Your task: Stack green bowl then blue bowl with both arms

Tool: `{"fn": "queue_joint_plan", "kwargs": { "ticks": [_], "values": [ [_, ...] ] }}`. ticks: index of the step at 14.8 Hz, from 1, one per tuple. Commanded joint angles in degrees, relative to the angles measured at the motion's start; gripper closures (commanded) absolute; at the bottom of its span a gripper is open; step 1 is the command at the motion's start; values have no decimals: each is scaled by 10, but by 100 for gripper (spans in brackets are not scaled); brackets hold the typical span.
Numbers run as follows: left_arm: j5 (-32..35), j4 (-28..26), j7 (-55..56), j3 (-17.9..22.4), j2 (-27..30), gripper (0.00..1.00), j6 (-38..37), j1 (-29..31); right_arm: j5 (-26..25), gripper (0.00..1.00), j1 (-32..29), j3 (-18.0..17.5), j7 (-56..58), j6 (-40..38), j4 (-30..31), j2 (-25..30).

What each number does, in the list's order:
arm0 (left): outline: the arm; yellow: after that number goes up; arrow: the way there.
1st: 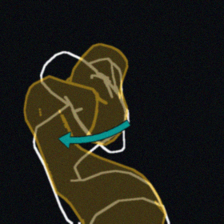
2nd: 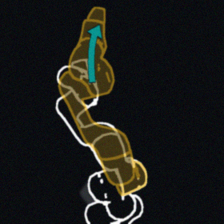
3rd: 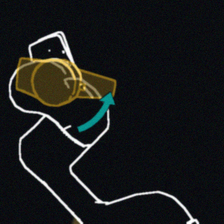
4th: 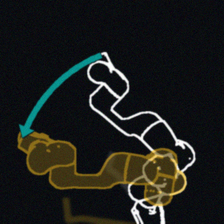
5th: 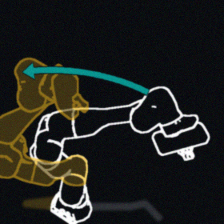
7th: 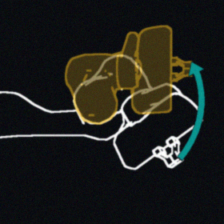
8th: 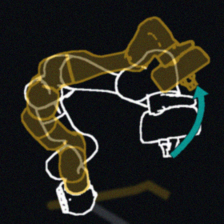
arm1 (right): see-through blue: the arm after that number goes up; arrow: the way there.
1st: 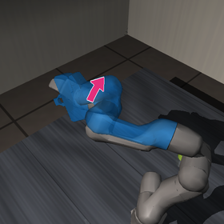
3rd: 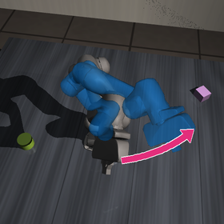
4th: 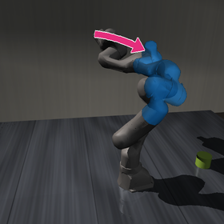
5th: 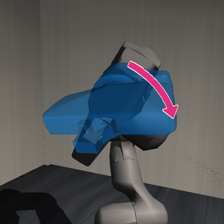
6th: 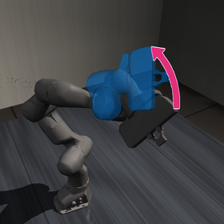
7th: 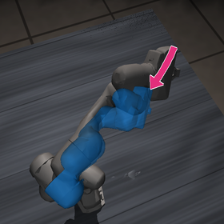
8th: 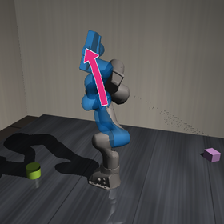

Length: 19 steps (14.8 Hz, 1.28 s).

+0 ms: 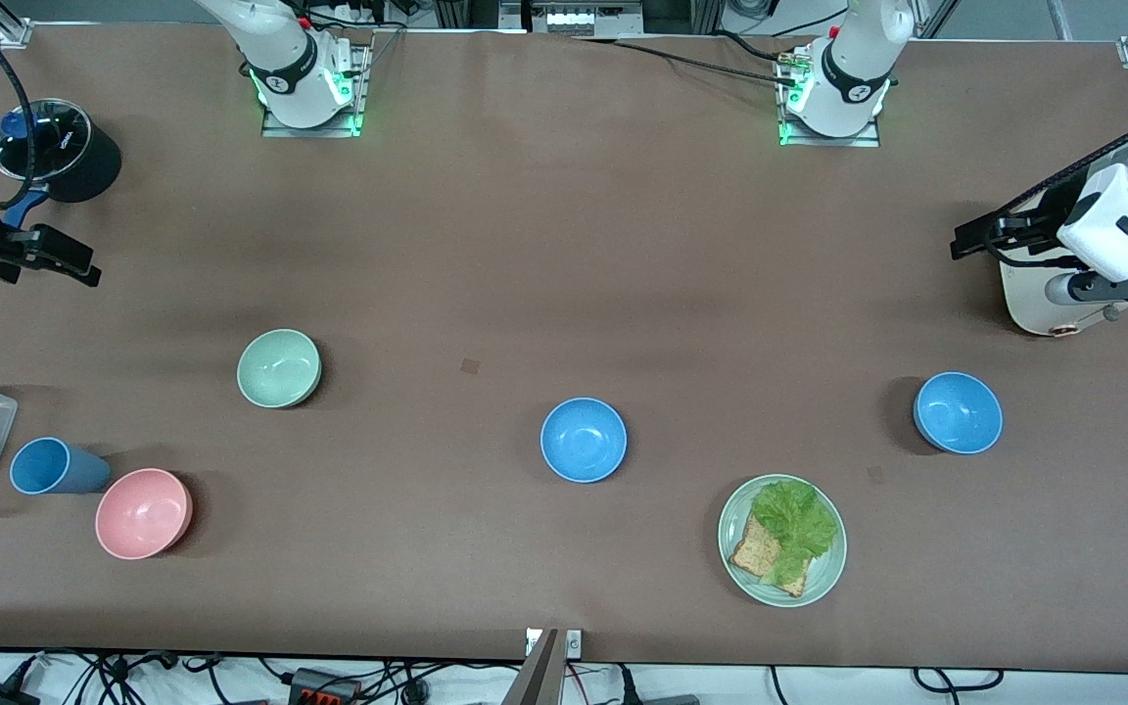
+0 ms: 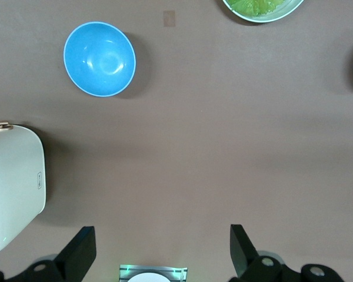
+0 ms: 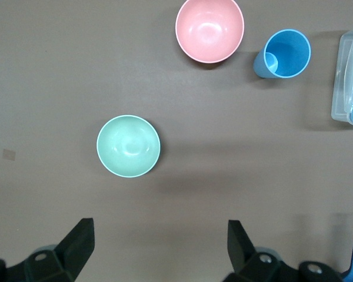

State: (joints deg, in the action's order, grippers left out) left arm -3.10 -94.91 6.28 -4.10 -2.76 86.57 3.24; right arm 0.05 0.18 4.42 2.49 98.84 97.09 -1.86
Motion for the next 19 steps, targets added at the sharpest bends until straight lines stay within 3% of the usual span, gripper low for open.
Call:
{"fn": "queue_joint_plan", "kwargs": {
  "ticks": [1,9,16,19],
  "values": [
    [-11,-2,-13,1,5,0,-2,2,-7,0,-1,-4,-6,13,25,22],
    [-13,-2,-29,1,-7,0,-3,4,-11,0,0,-4,-1,14,26,7],
    [-12,-3,-32,5,-36,0,-10,10,-7,0,-1,-4,-9,64,31,-132],
    [-5,-13,-47,7,-88,0,55,32,1,0,-1,-5,-10,102,31,-193]
  ]
}}
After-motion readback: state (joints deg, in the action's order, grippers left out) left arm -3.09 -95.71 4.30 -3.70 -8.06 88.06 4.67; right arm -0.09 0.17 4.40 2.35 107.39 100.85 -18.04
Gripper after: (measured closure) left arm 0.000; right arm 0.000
